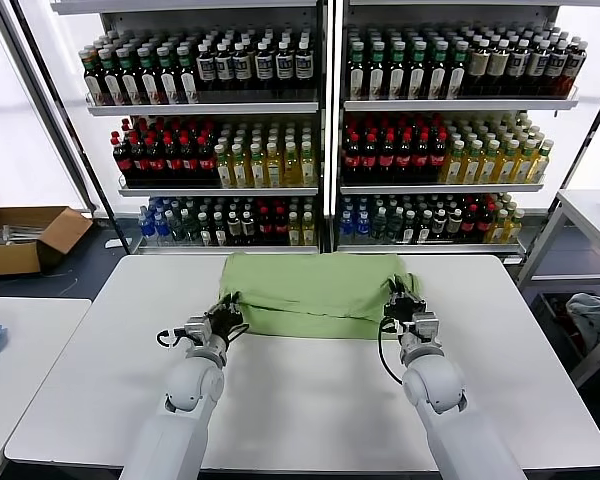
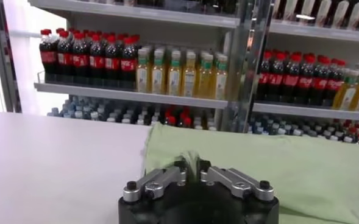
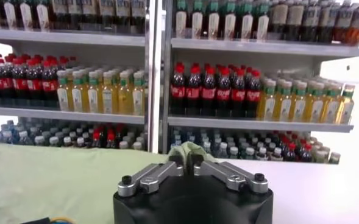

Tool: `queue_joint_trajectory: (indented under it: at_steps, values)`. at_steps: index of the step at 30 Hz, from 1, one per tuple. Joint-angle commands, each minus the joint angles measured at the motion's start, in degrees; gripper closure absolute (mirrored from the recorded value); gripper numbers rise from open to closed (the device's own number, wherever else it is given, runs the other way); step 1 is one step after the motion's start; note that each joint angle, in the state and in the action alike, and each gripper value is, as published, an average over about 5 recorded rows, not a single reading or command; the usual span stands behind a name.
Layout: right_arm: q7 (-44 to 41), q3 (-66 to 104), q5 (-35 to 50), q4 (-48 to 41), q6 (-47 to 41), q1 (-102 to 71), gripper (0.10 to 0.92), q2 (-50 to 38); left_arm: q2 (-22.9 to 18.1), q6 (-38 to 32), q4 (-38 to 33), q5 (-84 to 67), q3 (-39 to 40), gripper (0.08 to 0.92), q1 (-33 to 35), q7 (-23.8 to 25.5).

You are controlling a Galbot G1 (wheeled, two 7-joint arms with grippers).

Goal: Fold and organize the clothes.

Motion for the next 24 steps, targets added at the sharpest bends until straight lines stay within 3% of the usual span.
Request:
queue_joint_trajectory:
  at_steps: [1,14,18,24]
  values:
    - [5.3,0.2,11.2,-0.4,-2.5,2.3,0.576,3.1,-0.1,4.0,-3.0,2.2,-0.6,0.671,-0.2,-3.0]
    - [9.3,2.4,1.3,10.7,-5.9,-9.2,0.226,-1.8,0.4,6.3,-9.6,5.7,-0.5,0.290,6.2,-3.1]
    - [9.7,3.5,1.2,11.8,-7.2,-11.4,0.204,-4.2,1.1,6.7,-10.2,5.9,-0.5,0.200,7.0,-2.7]
    - [9.5,3.9,2.9,12.4,-8.4,-12.7,0.203,-6.9,2.1,7.0,-9.7,6.2,-0.6,0.177,7.0,-2.3]
